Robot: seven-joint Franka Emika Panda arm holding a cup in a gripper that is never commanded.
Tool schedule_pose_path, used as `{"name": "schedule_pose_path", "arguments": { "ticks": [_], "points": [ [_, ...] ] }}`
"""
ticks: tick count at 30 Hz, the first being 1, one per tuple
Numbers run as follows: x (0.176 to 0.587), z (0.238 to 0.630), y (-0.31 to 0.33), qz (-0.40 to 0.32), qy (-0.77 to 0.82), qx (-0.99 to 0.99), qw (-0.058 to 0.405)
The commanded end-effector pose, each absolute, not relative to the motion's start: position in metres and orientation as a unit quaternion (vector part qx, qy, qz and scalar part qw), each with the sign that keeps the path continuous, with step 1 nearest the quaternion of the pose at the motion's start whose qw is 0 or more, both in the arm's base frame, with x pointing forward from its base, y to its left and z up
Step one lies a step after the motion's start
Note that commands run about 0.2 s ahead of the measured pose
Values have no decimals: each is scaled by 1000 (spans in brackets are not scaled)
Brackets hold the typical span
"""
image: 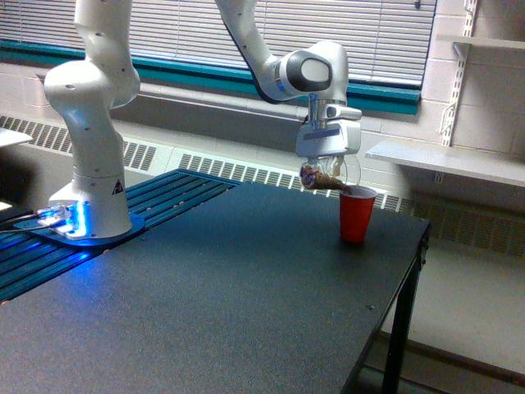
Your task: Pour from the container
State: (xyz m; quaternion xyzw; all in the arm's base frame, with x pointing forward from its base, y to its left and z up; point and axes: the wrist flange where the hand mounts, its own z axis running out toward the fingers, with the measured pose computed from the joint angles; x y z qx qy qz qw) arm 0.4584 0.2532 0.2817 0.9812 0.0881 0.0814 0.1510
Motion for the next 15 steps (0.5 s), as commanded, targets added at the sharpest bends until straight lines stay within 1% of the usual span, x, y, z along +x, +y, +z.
{"name": "schedule_pose_path", "arguments": {
  "ticks": [1, 15],
  "points": [
    [459, 288, 262, 84, 110, 978, 159],
    [459, 292, 264, 74, 126, 974, 172]
  ]
}}
